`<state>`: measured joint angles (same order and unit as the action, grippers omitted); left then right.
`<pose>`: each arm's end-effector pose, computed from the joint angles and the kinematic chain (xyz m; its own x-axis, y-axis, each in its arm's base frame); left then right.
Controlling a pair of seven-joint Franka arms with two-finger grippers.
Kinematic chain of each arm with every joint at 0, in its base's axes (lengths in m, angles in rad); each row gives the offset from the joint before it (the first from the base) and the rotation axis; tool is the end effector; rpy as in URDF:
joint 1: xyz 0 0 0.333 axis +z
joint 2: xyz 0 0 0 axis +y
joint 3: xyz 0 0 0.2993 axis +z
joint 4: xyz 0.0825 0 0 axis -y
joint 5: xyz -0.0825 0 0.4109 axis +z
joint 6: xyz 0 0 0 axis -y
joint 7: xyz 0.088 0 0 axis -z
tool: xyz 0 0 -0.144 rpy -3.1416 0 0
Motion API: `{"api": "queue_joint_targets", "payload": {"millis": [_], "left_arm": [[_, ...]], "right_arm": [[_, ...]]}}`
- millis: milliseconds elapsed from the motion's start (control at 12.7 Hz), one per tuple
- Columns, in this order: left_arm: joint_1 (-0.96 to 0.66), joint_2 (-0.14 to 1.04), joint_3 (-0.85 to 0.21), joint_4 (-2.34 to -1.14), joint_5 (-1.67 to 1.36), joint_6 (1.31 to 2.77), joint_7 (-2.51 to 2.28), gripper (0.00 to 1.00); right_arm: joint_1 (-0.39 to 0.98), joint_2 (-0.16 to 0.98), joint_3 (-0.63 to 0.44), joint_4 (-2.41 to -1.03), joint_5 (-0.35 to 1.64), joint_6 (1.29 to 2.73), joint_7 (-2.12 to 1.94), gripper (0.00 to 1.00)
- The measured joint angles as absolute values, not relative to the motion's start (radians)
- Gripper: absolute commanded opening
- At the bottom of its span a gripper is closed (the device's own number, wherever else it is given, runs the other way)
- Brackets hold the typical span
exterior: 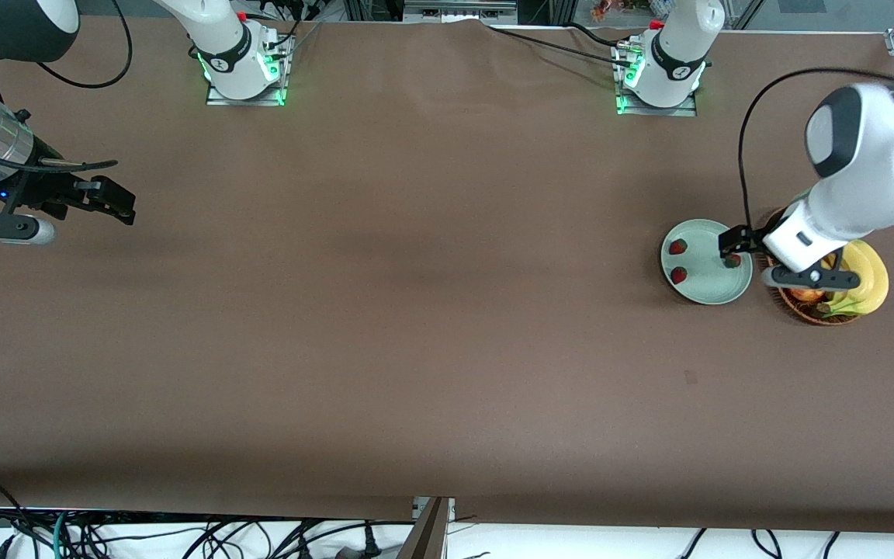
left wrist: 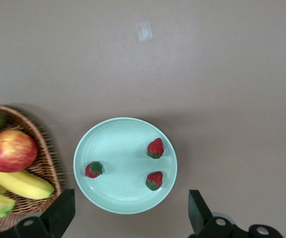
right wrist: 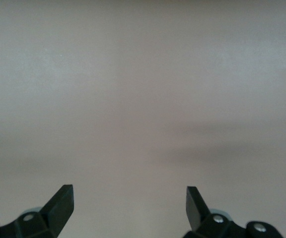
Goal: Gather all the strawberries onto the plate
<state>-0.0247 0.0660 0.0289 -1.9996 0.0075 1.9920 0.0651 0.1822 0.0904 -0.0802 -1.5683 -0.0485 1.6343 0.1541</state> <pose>0.5800 0.0031 0.3536 0.9952 -0.0639 -0.0739 -0.0643 -0.9979 -0.0037 0.6075 0.0570 0.5240 0.9987 -0.0486 -0.0154 -0.0476 -0.9971 0.0586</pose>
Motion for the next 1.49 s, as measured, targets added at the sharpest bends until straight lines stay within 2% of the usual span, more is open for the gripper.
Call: {"api": "queue_joint_targets", "payload": {"millis": [157, 315, 472, 944, 1494], "left_arm": [[-0.031, 0.007, 0.023, -1.966, 0.007, 1.902, 0.066, 1.00], [-0.038, -0.012, 0.007, -1.873, 0.007, 1.769, 0.064, 1.00], [-0.042, -0.014, -0.004, -1.796, 0.006, 1.697, 0.050, 1.00], [-0.068, 0.001, 0.021, -1.709, 0.006, 1.627, 0.021, 1.00], [-0.070, 0.006, 0.037, -1.691, 0.006, 1.612, 0.021, 1.00]], "right_arm": [[0.182, 0.090, -0.080, -1.568, -0.045, 1.635, 0.154, 1.00], [0.182, 0.090, -0.080, -1.568, -0.042, 1.636, 0.154, 1.00], [0.182, 0.090, -0.080, -1.568, -0.042, 1.637, 0.154, 1.00], [0.182, 0.091, -0.080, -1.568, -0.038, 1.635, 0.155, 1.00], [0.182, 0.094, -0.088, -1.568, -0.038, 1.617, 0.154, 1.00]]}}
